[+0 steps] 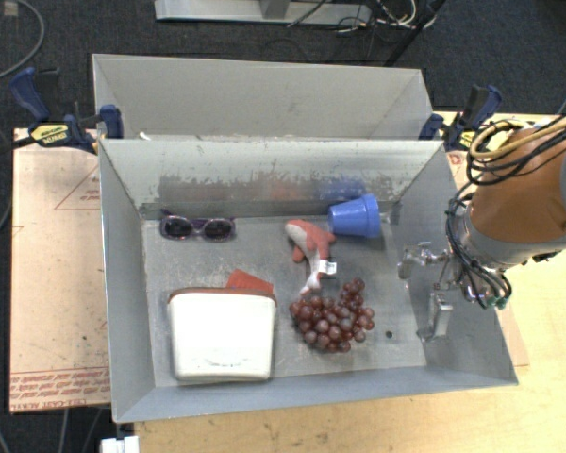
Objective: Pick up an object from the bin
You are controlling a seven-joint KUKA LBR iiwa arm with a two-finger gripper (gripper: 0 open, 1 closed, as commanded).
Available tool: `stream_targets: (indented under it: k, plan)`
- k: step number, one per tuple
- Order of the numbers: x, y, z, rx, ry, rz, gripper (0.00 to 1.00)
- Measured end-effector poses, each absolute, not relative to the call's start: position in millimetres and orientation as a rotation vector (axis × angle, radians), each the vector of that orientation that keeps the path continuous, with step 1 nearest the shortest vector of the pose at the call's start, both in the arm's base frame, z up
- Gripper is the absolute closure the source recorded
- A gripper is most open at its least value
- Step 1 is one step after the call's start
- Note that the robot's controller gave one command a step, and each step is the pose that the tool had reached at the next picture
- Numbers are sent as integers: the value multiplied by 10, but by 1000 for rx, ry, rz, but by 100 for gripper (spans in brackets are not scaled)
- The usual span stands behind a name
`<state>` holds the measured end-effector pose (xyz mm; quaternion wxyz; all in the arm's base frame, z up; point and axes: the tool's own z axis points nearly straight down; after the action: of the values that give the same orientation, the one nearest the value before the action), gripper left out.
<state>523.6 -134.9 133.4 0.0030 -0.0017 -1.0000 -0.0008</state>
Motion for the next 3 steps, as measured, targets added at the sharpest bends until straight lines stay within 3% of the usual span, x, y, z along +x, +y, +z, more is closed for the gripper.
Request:
stream_targets:
  k: [1, 2, 3]
  plan:
    - [5254, -1344, 1380, 0, -3142, -1, 0]
    - [5401, -892, 1080, -43, -3143, 1, 0]
    - [5265, -581, 828, 110, -3141, -9, 0]
